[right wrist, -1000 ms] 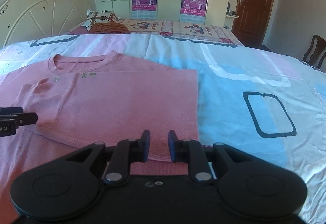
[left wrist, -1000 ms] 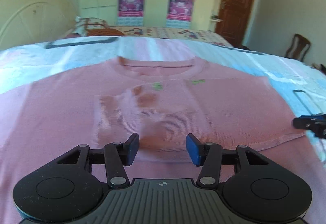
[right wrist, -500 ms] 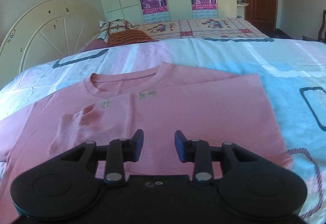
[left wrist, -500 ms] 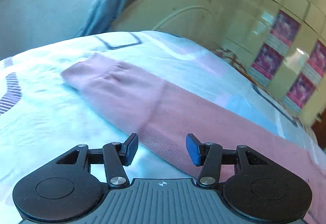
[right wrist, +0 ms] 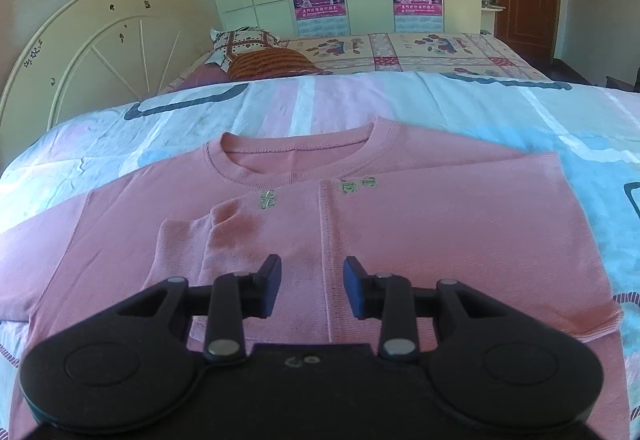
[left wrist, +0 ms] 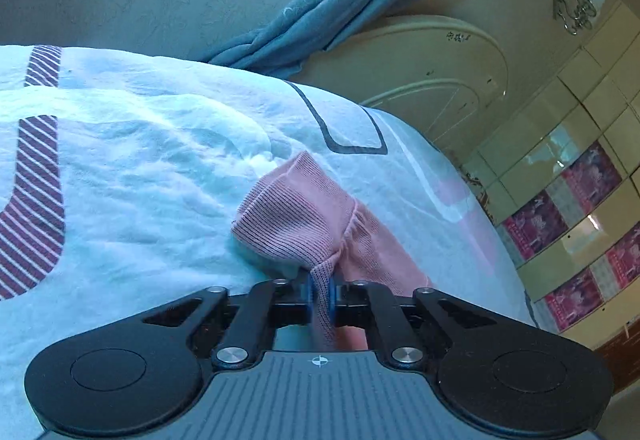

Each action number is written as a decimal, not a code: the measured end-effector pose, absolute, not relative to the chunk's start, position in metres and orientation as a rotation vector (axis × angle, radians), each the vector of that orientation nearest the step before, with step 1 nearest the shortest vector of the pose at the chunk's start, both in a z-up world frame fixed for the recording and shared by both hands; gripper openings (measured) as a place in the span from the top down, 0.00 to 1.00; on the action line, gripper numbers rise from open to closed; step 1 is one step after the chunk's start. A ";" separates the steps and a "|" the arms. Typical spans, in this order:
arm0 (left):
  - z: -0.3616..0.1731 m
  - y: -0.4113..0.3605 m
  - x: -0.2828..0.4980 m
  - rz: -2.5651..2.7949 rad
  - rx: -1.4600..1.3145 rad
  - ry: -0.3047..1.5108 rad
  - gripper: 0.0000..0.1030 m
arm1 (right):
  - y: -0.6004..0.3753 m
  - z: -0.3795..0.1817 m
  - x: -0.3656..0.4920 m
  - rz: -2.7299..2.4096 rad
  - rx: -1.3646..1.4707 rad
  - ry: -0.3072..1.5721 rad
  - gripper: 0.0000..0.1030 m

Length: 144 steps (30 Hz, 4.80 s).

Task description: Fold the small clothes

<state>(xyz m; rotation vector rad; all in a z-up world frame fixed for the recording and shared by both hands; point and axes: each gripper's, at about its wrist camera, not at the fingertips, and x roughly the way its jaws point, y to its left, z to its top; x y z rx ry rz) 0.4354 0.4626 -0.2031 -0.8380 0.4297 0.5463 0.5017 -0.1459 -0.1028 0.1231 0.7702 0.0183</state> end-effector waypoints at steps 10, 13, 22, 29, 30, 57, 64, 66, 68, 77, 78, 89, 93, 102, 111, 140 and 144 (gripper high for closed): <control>-0.130 0.262 0.512 0.065 -0.358 0.432 0.93 | -0.182 -0.089 0.490 -0.051 0.174 0.721 0.68; -0.126 0.191 0.529 -0.047 -0.298 0.454 0.93 | -0.196 -0.088 0.484 -0.070 0.201 0.710 0.68; -0.104 0.026 0.534 -0.238 -0.126 0.528 0.93 | -0.235 -0.090 0.461 -0.095 0.284 0.697 0.67; -0.106 -0.040 0.520 -0.299 -0.032 0.591 0.93 | -0.268 -0.095 0.449 -0.117 0.320 0.703 0.66; -0.107 -0.046 0.517 -0.307 -0.021 0.596 0.93 | -0.271 -0.095 0.448 -0.119 0.323 0.704 0.66; -0.092 -0.007 0.420 -0.203 0.088 0.600 0.42 | -0.253 -0.107 0.468 0.064 0.400 0.770 0.50; -0.116 0.111 0.383 0.014 0.069 0.676 0.42 | -0.223 -0.133 0.497 0.100 0.430 0.847 0.50; -0.129 0.121 0.388 0.033 0.078 0.702 0.43 | -0.213 -0.134 0.503 0.104 0.402 0.845 0.55; -0.139 0.127 0.397 0.040 0.069 0.712 0.43 | -0.200 -0.133 0.510 0.093 0.340 0.855 0.69; -0.134 0.137 0.424 0.039 0.005 0.664 0.91 | -0.180 -0.056 0.485 0.120 0.120 0.588 0.91; -0.136 0.137 0.424 0.037 0.010 0.671 0.91 | -0.181 -0.046 0.475 0.114 0.096 0.535 0.91; -0.139 0.138 0.429 0.004 0.030 0.695 0.92 | -0.201 -0.111 0.481 -0.005 0.120 0.749 0.91; -0.139 0.137 0.430 0.001 0.035 0.696 0.92 | -0.201 -0.103 0.471 -0.010 0.098 0.715 0.91; -0.134 0.135 0.425 -0.046 0.090 0.719 0.79 | -0.205 -0.129 0.478 -0.048 0.120 0.778 0.73; -0.111 0.105 0.419 -0.111 0.018 0.625 0.40 | -0.163 -0.103 0.469 0.058 0.049 0.690 0.81; -0.124 0.065 0.531 -0.250 0.029 0.671 0.38 | -0.115 -0.124 0.558 0.184 0.013 0.721 0.74; -0.141 0.045 0.522 -0.257 0.032 0.712 0.38 | -0.090 -0.133 0.557 0.255 -0.054 0.748 0.75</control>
